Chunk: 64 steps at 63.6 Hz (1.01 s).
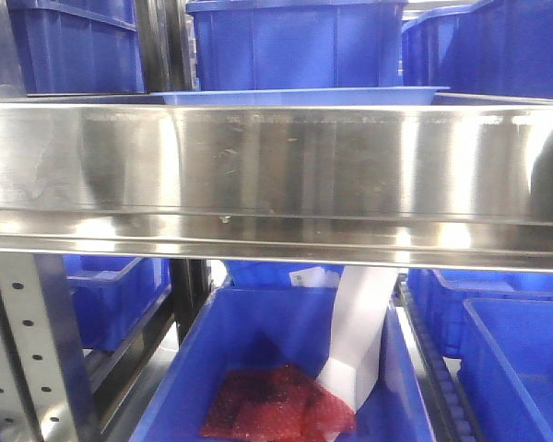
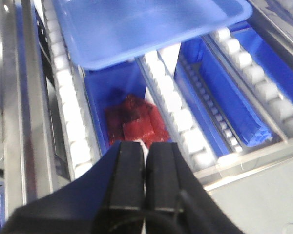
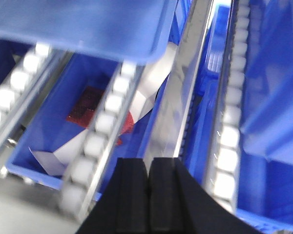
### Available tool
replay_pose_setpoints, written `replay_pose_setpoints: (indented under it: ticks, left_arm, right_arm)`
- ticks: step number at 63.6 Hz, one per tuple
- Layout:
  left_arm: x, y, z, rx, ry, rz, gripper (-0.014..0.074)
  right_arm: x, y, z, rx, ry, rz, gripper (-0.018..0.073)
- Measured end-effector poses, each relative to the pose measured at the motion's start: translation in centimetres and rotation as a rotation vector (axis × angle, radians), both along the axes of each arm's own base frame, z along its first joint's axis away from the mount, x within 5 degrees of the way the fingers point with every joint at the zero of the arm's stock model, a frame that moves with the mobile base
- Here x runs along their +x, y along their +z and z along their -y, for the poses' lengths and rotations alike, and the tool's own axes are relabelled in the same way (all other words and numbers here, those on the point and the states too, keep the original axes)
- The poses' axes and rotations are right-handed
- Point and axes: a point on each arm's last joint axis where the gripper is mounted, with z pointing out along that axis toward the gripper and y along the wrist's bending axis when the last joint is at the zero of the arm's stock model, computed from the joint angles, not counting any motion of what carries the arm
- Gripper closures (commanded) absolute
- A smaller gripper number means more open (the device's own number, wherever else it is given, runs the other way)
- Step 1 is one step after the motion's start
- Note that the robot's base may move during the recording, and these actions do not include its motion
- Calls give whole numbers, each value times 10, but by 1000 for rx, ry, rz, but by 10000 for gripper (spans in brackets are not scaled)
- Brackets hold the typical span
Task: Grab blue tray and place on right shelf
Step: 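Open both grippers and withdraw them from the tray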
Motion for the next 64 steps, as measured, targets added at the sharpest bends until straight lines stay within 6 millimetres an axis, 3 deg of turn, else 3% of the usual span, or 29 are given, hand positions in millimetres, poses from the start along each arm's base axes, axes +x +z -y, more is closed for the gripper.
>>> replay_pose_setpoints:
  ticks: [20,33,43,64]
  left_arm:
    - [-76,-71,-56,-114,-39,172,636]
    - [-110,-75,-81,-205,-60,337,645]
    - [-123,-69,-91,-250,-62,403,645]
    - [-124,-69,-92,-251,-62,408,645]
  right_arm:
    - [-91,-83,32,0,92,227,502]
    - [-139,-100,48,85,110,526,502]
    - [-151,-99,51,128,120,667,502]
    - [-151,-100,51,127,122,681,502]
